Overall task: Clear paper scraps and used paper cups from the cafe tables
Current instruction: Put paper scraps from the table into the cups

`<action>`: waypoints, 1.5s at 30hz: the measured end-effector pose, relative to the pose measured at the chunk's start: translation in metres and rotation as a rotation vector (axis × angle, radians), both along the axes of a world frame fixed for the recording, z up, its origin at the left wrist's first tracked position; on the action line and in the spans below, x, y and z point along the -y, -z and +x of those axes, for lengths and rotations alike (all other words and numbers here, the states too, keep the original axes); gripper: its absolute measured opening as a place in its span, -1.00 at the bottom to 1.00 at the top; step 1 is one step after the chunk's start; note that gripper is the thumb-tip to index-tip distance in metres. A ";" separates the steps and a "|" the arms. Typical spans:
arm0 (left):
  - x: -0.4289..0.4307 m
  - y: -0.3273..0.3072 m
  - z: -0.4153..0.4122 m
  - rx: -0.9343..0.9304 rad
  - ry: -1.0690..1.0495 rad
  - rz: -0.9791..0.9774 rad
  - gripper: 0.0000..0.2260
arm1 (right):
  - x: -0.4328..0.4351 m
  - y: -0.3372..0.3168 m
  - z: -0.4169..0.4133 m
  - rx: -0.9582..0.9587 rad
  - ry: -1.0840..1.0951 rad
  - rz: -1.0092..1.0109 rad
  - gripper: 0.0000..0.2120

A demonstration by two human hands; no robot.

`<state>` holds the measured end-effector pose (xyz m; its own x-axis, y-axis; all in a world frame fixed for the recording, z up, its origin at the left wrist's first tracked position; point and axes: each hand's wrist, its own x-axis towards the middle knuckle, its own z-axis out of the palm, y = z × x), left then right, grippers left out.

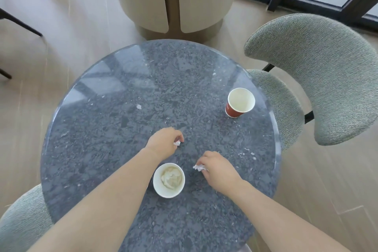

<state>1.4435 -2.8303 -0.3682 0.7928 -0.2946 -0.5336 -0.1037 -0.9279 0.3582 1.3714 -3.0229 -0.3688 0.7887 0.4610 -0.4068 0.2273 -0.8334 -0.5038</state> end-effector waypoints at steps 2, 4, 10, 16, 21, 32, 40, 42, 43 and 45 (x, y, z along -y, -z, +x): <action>0.000 -0.006 -0.002 0.025 -0.016 -0.026 -0.79 | 0.003 -0.003 0.002 0.010 0.028 0.020 -0.77; -0.001 -0.017 -0.004 0.074 -0.044 -0.075 -0.82 | 0.002 -0.008 0.003 0.047 0.071 0.065 -0.79; -0.025 -0.067 -0.018 0.265 -0.161 -0.223 -0.88 | -0.018 -0.049 0.007 0.208 0.276 0.260 -0.84; -0.074 -0.086 -0.071 0.265 -0.204 -0.198 -0.85 | -0.069 -0.082 -0.008 0.268 0.313 0.415 -0.87; -0.099 -0.086 -0.107 0.234 -0.263 -0.245 -0.73 | -0.110 -0.082 -0.030 0.233 0.265 0.392 -0.86; -0.121 -0.081 -0.128 0.230 -0.206 -0.271 -0.69 | -0.138 -0.078 -0.051 0.195 0.313 0.329 -0.74; -0.108 -0.074 -0.125 0.219 -0.111 -0.275 -0.72 | -0.114 -0.076 -0.067 0.201 0.434 0.302 -0.56; -0.107 -0.073 -0.125 0.216 -0.094 -0.272 -0.72 | -0.109 -0.075 -0.070 0.186 0.458 0.304 -0.52; -0.106 -0.073 -0.125 0.216 -0.087 -0.268 -0.73 | -0.107 -0.075 -0.072 0.185 0.458 0.293 -0.53; -0.105 -0.072 -0.125 0.217 -0.078 -0.259 -0.73 | -0.102 -0.073 -0.076 0.192 0.442 0.260 -0.56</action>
